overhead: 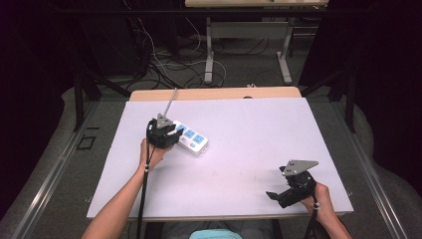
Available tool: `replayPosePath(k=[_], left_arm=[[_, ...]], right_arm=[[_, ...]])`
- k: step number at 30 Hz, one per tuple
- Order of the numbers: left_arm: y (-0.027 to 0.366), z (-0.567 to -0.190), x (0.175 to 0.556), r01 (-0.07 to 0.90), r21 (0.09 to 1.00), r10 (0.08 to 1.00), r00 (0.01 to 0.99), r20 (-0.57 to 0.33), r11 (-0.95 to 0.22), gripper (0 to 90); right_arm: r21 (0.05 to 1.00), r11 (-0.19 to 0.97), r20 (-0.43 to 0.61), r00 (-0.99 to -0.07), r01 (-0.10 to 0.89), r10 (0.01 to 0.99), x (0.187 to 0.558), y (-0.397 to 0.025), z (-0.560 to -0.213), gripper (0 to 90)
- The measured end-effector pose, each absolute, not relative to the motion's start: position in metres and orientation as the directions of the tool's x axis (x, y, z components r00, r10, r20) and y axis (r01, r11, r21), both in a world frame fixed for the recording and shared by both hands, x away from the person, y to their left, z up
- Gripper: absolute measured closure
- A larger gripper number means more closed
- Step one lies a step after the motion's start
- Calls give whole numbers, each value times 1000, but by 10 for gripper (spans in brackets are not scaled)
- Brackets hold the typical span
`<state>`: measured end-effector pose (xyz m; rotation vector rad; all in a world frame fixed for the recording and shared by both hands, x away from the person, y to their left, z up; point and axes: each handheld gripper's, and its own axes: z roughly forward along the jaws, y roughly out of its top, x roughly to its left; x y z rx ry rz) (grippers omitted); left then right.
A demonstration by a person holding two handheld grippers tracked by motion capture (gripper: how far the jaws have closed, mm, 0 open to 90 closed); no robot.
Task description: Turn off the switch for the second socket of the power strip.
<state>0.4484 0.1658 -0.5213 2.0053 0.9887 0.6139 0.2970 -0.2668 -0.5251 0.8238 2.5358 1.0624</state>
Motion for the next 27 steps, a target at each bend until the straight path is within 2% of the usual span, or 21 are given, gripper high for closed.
replayPosePath(k=[7,27], left_arm=[[163,-522,448,409,832,799,597,66,-374,897],[158,-535,449,425,813,767,640,43,-399,898]], right_arm=[[718,574,-36,-803,394,595,297,-266,-526,8],[714,574,-29,-801,402,598,296,-266,-526,8]])
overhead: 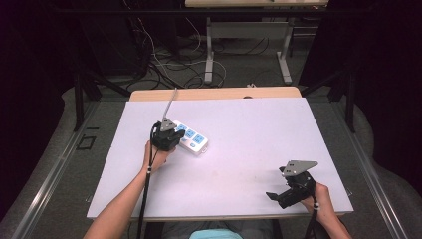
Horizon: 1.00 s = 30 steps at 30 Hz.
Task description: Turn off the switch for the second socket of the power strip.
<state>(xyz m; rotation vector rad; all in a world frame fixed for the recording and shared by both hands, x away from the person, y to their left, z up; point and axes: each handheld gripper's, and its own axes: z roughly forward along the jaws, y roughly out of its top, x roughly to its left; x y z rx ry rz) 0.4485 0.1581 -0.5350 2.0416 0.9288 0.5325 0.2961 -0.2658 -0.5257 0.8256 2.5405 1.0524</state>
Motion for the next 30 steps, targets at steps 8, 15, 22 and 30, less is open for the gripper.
replayPosePath(k=[8,15,22,30], left_arm=[[154,-540,448,422,810,760,648,43,-406,898],[154,-544,449,428,804,764,643,51,-414,898],[153,-548,449,421,800,756,651,62,-428,898],[155,-548,449,423,795,750,658,60,-435,898]], right_arm=[[714,577,-34,-804,396,594,297,-266,-526,8],[714,577,-35,-804,396,594,297,-266,-526,8],[713,579,-35,-804,396,593,297,-266,-526,8],[719,578,-40,-807,387,590,297,-266,-526,9]])
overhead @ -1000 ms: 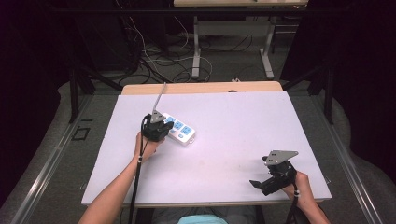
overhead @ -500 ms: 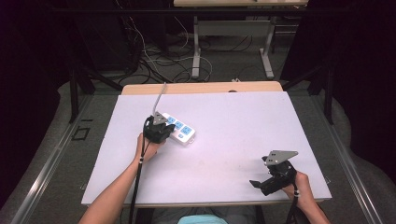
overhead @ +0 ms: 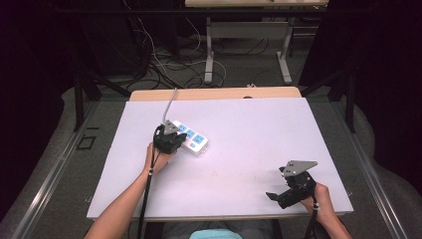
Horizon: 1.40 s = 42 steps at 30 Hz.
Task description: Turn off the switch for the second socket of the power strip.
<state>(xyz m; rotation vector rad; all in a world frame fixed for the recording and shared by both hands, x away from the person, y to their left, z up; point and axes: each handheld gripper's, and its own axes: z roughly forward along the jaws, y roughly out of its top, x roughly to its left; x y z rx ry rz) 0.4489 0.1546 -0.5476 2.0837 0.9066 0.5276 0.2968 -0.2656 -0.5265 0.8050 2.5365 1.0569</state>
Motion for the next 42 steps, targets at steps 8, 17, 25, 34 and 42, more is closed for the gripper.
replayPosePath(k=[8,17,25,34,42], left_arm=[[152,-549,448,420,802,755,653,58,-426,898],[153,-549,449,420,801,752,657,57,-427,898],[153,-549,449,420,801,748,661,52,-427,898],[158,-548,450,433,796,752,658,42,-423,898],[158,-549,450,430,799,753,657,42,-420,898]], right_arm=[[718,579,-43,-806,385,590,297,-266,-526,9],[718,582,-46,-809,382,587,297,-266,-527,9],[711,584,-41,-806,391,591,296,-266,-526,10],[709,584,-41,-804,395,593,296,-265,-526,9],[705,589,-41,-806,396,590,296,-264,-526,10]])
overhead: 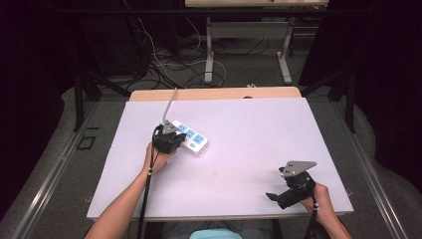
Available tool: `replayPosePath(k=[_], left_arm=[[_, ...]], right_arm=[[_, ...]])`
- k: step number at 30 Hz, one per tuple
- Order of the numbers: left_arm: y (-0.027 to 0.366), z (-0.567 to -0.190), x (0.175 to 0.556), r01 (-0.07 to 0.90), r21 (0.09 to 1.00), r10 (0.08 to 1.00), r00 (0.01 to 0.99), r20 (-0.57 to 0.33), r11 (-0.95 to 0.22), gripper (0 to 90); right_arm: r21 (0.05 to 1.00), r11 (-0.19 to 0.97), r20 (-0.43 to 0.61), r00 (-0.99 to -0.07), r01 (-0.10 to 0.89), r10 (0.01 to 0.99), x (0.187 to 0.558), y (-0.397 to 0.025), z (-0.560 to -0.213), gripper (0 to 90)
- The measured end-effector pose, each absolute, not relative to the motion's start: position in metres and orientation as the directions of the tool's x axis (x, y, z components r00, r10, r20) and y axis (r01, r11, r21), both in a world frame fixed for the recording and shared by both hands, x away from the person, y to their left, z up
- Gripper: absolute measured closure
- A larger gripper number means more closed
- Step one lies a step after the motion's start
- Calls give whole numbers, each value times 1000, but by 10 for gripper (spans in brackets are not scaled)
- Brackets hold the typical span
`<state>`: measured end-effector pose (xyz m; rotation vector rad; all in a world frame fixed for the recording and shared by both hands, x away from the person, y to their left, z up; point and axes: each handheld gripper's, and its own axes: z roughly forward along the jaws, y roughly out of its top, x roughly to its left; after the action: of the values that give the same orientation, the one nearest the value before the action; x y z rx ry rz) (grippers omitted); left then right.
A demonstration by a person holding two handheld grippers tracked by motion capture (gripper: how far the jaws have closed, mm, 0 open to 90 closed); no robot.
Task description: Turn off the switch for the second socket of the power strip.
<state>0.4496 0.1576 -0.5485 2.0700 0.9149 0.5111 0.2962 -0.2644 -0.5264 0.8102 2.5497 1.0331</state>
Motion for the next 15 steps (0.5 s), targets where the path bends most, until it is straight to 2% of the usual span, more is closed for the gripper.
replayPosePath(k=[15], left_arm=[[158,-549,449,426,799,749,661,46,-425,900]], right_arm=[[704,592,-42,-809,393,586,296,-264,-527,10]])
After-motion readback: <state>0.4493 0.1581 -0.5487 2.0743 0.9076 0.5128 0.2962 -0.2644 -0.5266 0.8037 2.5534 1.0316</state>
